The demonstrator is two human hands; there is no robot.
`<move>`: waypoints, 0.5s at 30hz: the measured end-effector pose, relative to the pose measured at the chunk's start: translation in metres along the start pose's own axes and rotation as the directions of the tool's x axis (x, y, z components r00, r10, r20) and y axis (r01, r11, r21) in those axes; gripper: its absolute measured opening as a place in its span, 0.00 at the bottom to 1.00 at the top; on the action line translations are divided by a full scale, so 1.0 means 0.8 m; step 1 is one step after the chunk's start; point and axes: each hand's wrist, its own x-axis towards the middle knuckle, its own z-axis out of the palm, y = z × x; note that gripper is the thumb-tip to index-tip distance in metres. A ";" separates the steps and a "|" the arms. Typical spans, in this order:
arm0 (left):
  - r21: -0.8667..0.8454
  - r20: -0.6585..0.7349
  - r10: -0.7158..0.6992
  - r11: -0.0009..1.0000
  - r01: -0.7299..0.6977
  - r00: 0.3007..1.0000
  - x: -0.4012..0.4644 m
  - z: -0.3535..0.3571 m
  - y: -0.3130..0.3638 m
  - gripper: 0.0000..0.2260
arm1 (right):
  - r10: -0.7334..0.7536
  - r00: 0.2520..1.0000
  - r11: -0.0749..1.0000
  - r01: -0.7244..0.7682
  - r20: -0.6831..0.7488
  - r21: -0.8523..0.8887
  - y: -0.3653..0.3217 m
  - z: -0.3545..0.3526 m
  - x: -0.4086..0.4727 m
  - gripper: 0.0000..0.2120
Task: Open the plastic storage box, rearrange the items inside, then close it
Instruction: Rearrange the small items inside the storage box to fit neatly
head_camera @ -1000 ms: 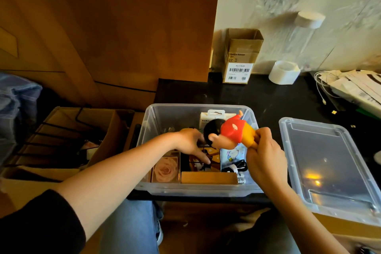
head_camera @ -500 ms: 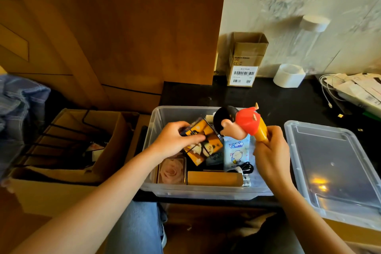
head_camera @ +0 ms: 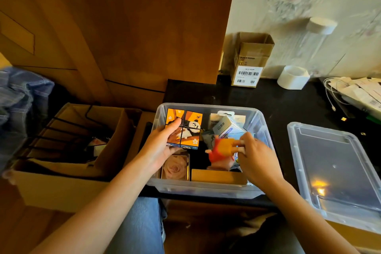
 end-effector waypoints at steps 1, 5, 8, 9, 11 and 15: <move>-0.007 0.004 -0.001 1.000 0.001 1.000 -0.002 0.000 -0.002 0.13 | 0.001 1.000 0.999 0.000 0.008 -0.043 0.000 0.000 0.001 0.15; -0.052 -0.010 -0.042 0.998 0.042 0.999 -0.004 0.001 -0.009 0.10 | -0.002 0.999 0.989 -0.005 -0.046 -0.147 -0.001 -0.007 0.001 0.22; -0.042 -0.031 -0.057 0.998 0.056 0.998 -0.007 0.002 -0.014 0.12 | -0.111 0.958 0.994 0.109 -0.263 -0.024 -0.012 -0.013 -0.010 0.23; -0.034 -0.035 -0.059 0.998 0.058 0.998 -0.009 0.004 -0.016 0.12 | -0.160 0.924 0.981 0.186 -0.349 0.045 -0.018 -0.014 -0.015 0.21; -0.048 -0.052 -0.068 0.997 0.066 0.996 -0.012 0.007 -0.018 0.12 | -0.191 0.889 0.930 0.300 -0.415 0.213 -0.030 -0.014 -0.024 0.17; -0.116 -0.071 -0.066 0.992 0.058 0.995 -0.017 0.021 -0.019 0.11 | -0.086 0.994 0.908 0.107 -0.072 0.405 -0.055 -0.006 -0.024 0.08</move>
